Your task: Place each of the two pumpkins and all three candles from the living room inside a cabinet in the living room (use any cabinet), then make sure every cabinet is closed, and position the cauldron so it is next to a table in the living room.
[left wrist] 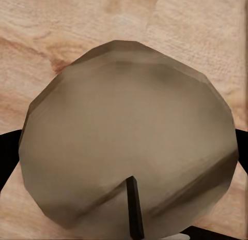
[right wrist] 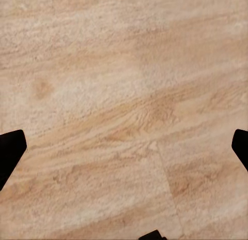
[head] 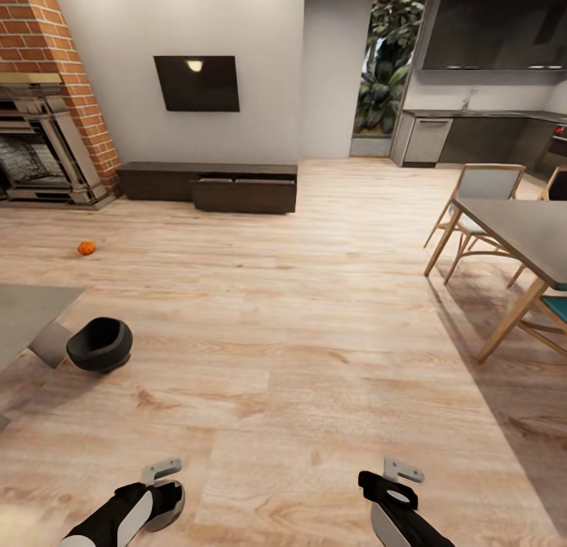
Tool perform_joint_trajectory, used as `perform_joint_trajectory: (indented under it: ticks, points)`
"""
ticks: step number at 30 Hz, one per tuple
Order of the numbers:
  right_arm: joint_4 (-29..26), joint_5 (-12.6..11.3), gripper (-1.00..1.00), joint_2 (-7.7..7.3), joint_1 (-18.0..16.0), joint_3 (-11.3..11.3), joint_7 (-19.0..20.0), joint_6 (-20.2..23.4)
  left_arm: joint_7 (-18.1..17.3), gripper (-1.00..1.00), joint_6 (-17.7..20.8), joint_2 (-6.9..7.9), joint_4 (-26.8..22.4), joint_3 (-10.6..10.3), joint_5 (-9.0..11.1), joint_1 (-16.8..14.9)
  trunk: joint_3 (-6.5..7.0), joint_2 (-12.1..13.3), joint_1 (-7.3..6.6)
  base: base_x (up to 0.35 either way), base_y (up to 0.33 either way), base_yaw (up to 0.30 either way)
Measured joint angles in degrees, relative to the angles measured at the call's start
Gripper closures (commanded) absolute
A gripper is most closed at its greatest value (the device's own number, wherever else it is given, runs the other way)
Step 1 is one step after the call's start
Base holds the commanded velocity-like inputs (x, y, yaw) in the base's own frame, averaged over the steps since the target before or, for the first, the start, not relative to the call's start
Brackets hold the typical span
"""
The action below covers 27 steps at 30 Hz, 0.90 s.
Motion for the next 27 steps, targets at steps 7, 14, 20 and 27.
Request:
perform_joint_trajectory:
  ticks: [7, 14, 20, 27]
  points:
    - [0.00, 0.00, -1.00, 0.00, -0.01, 0.00, 0.00, 0.00, 0.01, 1.00, 0.00, 0.00, 0.00, 0.00, 0.00, 0.00, 0.00, 0.00, 0.00, 0.321, 0.000, 0.000]
    - [0.00, -0.01, -1.00, 0.00, -0.01, 0.00, 0.00, 0.00, 0.01, 1.00, -0.15, -0.01, 0.00, 0.00, 0.00, 0.00, 0.00, 0.00, 0.00, 0.321, 0.000, 0.000]
    - [0.00, -0.01, -1.00, 0.00, -0.01, 0.00, 0.00, 0.00, 0.00, 1.00, -0.17, -0.04, 0.00, 0.00, 0.01, 0.00, 0.00, 0.00, 0.00, 0.321, 0.000, 0.000]
    - [0.02, -0.01, -1.00, 0.00, -0.01, 0.00, 0.00, 0.00, 0.01, 1.00, -0.18, -0.02, 0.00, 0.00, 0.01, 0.01, 0.00, 0.00, 0.00, 0.321, 0.000, 0.000]
